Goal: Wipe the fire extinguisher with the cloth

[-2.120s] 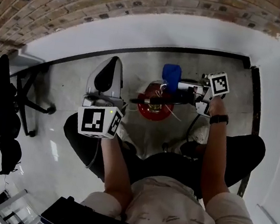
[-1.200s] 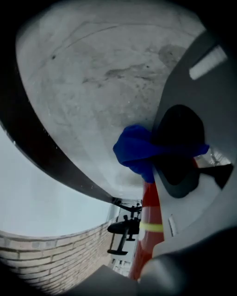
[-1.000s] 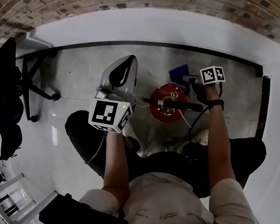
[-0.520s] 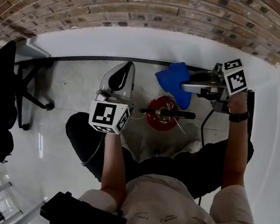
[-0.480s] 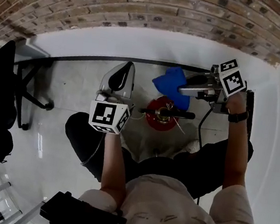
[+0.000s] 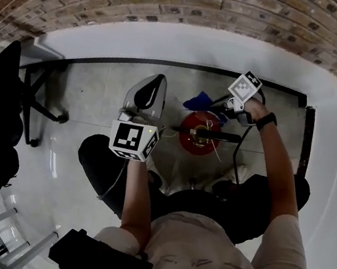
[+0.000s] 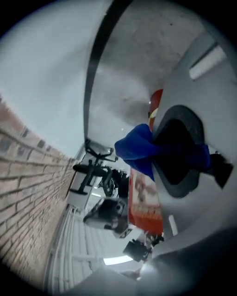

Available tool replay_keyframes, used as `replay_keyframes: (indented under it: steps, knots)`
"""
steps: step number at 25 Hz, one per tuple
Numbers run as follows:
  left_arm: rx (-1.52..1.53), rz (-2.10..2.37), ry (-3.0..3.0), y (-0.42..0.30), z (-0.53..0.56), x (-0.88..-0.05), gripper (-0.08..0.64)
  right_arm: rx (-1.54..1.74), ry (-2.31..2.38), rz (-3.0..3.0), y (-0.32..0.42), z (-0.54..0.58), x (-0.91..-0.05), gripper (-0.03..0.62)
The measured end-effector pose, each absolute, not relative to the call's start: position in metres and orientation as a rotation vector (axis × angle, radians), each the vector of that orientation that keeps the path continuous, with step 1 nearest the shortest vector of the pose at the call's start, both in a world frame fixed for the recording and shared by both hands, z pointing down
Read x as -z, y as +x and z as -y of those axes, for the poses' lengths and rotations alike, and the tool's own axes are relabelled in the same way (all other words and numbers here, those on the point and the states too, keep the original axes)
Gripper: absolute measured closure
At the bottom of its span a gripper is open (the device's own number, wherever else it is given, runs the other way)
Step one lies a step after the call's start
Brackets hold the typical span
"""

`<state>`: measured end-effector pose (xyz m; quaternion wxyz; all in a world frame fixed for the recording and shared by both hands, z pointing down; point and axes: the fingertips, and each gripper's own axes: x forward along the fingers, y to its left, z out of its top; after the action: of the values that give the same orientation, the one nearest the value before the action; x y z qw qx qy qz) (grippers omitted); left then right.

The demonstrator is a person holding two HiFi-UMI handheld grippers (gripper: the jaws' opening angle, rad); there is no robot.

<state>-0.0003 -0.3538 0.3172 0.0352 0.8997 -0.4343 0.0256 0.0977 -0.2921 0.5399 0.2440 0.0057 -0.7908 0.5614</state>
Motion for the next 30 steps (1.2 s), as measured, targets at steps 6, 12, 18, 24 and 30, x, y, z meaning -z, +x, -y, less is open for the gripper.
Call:
replay_keyframes:
  steps: [6, 12, 18, 24, 30]
  knots:
    - [-0.162, 1.366, 2.719, -0.006, 0.352, -0.342, 0.56, -1.607, 0.216, 1.905, 0.116, 0.277, -0.721, 0.534]
    - [-0.237, 1.366, 2.7, -0.008, 0.349, -0.364, 0.56, -1.439, 0.441, 1.69, 0.149, 0.247, -0.847, 0.534]
    - [-0.23, 1.364, 2.713, -0.01, 0.353, -0.359, 0.56, -1.431, 0.501, 1.724, 0.165, 0.247, -0.831, 0.532]
    - [-0.096, 1.363, 2.76, -0.017, 0.36, -0.32, 0.56, -1.399, 0.265, 2.272, 0.131, 0.335, -0.57, 0.531]
    - [0.019, 1.413, 2.754, -0.036, 0.364, -0.293, 0.56, -1.034, -0.293, 2.469, 0.076, 0.306, -0.355, 0.531]
